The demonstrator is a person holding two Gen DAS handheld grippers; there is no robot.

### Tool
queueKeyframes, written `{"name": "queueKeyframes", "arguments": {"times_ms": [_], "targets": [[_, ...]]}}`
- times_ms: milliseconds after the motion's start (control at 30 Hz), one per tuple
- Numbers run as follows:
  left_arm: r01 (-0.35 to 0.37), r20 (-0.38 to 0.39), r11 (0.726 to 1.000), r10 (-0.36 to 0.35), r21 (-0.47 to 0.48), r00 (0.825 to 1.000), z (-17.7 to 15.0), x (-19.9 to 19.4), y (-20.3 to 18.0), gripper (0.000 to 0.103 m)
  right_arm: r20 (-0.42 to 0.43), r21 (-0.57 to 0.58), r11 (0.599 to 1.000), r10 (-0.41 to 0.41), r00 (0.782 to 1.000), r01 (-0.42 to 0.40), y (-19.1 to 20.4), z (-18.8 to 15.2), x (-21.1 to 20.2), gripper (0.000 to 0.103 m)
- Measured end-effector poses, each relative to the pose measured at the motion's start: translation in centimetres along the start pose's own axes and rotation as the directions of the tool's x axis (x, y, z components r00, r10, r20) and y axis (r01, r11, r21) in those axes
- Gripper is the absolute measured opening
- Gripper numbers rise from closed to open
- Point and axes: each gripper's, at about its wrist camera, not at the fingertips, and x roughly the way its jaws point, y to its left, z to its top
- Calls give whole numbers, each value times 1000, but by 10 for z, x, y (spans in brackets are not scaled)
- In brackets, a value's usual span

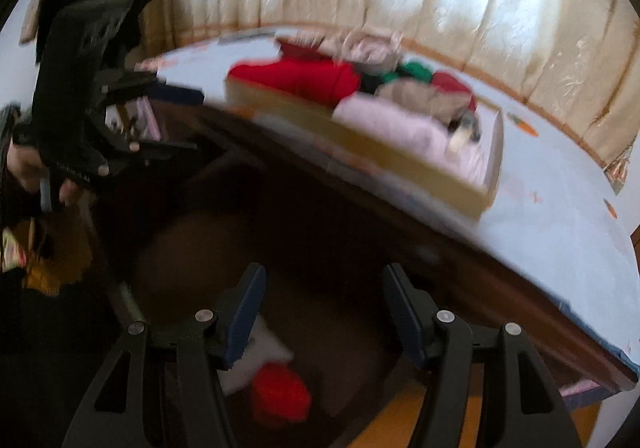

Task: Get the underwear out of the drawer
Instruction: 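Move both open tools down from the tray into the open drawer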

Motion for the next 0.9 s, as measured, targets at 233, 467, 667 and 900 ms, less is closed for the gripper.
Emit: {"name": "queueKeyframes", "arguments": {"times_ms": [233,467,667,900], "targets": [[63,-124,996,-55,60,991,-18,25,-22,88,-212,-116,992,15,977,-41,15,-34,28,63],[114,-224,988,-87,109,971,-23,50,-41,88,-342,-131,988,33,939,-82,18,-41,56,63],[145,-282,983,-108,113,953,-27,64,-46,88,-446,-129,982,65,893,-136,24,-50,77,63],[198,-337,974,-151,107,929,-27,74,-49,88,-522,-120,977,88,848,-175,24,-49,94,63]]}}
